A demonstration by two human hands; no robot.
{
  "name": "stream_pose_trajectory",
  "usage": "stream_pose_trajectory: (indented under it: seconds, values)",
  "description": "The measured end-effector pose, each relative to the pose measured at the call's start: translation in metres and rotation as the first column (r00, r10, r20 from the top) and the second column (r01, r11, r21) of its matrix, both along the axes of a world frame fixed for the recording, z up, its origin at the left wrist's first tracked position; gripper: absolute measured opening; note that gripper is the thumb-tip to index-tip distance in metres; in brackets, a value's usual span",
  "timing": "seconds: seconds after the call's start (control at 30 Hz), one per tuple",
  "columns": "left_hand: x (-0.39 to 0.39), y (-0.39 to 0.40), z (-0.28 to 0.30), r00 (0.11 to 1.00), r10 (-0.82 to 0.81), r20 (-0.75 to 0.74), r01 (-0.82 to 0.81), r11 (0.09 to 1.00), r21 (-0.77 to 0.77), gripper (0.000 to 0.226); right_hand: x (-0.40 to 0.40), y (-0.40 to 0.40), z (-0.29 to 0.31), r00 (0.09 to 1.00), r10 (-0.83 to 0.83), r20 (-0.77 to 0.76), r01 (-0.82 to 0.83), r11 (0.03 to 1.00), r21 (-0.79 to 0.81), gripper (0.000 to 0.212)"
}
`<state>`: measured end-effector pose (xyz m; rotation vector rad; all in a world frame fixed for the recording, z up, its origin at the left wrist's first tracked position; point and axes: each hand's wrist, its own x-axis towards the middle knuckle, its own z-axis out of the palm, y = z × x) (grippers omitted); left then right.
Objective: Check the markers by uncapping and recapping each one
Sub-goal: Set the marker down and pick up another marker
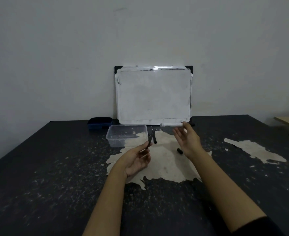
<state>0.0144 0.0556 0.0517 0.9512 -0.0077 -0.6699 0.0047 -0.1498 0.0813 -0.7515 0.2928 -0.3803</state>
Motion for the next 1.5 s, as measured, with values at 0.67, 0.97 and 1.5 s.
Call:
stream_pose_trajectory:
  seconds: [0.67,0.97,1.5]
  values:
    - [0.122,0.03,0.069,0.876,-0.256,0.41,-0.377,0.169,0.911,0.041,0.037,0.045,-0.014,0.939,0.314,-0.138,-0.326,0.943,-0.07,0.022]
    - [0.134,0.011,0.057,0.93,-0.364,0.059,-0.161,-0.255,0.953,0.066,0.041,0.035,-0.024,0.941,0.312,-0.13,-0.324,0.943,-0.082,0.017]
    - [0.123,0.012,0.058,0.892,-0.337,0.302,-0.371,-0.164,0.914,0.043,0.039,0.037,-0.026,0.923,0.359,-0.14,-0.374,0.921,-0.108,0.012]
